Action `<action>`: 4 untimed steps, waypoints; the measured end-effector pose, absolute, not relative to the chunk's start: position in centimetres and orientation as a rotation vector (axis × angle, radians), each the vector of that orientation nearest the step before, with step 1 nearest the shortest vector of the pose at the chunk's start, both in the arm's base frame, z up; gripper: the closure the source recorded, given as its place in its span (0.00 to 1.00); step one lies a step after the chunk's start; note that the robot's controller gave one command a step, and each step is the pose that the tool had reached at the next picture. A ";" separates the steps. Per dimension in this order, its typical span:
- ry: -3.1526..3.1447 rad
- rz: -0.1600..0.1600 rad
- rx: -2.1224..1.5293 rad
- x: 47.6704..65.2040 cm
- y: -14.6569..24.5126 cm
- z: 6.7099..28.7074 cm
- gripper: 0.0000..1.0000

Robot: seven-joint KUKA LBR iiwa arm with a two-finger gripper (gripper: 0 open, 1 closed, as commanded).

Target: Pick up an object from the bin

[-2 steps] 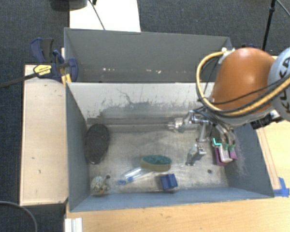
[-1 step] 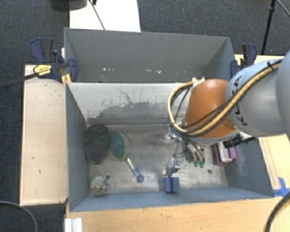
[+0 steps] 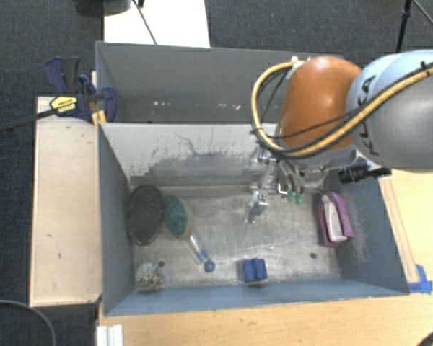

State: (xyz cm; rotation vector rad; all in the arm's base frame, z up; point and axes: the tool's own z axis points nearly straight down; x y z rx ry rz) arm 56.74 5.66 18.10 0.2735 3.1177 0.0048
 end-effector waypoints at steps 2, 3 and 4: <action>3.110 0.003 0.457 57.9 19.0 7.8 0.00; 3.076 0.011 0.584 55.8 18.0 7.3 0.00; 3.050 0.011 0.692 49.6 14.4 7.4 0.00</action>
Offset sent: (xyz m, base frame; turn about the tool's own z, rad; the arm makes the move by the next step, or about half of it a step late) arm 0.0068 0.1127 -0.0387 0.0403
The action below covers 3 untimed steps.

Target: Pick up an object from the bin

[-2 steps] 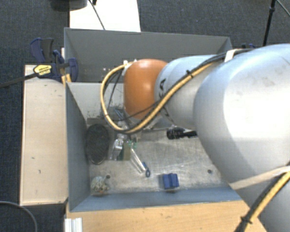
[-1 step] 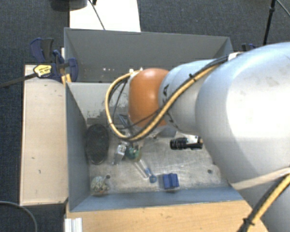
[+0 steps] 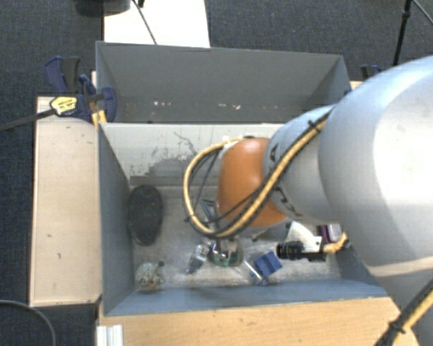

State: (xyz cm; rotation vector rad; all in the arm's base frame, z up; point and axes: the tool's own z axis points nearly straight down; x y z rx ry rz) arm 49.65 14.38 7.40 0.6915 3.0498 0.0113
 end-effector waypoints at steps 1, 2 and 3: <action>3.030 0.002 0.818 49.7 11.2 7.8 0.00; 2.932 0.011 1.094 52.2 4.6 7.4 0.00; 2.925 0.010 1.094 52.4 4.5 7.5 1.00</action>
Offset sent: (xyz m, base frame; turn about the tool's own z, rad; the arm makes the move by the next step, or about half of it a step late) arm -0.0002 -0.0315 0.0032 0.0816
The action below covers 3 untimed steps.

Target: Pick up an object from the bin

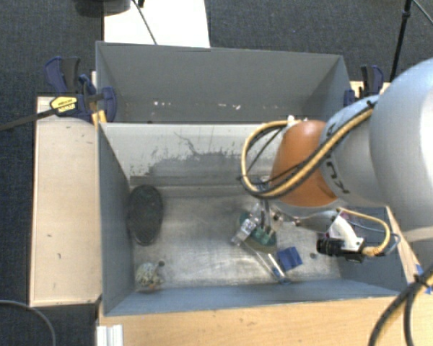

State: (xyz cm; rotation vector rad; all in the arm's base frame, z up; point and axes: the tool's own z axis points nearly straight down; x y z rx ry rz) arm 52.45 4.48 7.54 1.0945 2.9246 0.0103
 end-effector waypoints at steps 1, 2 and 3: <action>2.951 0.006 1.052 53.1 4.1 19.2 1.00; 2.960 -0.001 1.050 52.9 4.1 18.7 1.00; 2.962 -0.001 1.046 52.9 4.1 18.7 1.00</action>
Offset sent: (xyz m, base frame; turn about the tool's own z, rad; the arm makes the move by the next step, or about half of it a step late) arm 0.0044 -0.0030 0.1121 -0.0357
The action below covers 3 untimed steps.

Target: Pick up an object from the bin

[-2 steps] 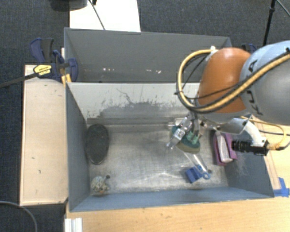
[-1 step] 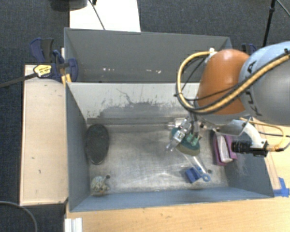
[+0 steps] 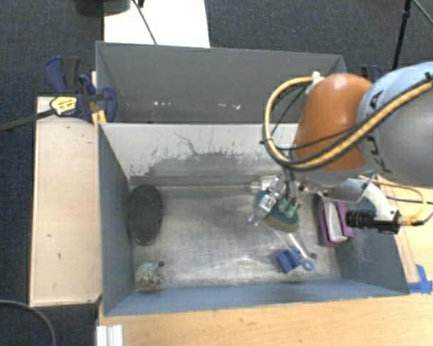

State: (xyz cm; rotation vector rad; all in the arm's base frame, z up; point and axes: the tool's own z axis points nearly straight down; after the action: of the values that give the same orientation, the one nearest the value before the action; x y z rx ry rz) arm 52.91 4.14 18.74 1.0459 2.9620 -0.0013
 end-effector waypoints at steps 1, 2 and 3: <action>2.963 -0.001 1.043 52.9 4.1 18.7 1.00; 2.965 -0.002 1.039 52.9 4.1 18.7 1.00; 2.966 -0.002 1.037 52.9 4.1 18.7 1.00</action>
Offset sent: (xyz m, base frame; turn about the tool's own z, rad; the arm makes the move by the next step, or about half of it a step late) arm 0.0000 0.0000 0.0000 0.0000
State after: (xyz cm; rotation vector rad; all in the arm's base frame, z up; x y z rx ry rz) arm 52.91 4.14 18.74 1.0369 2.9657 -0.0020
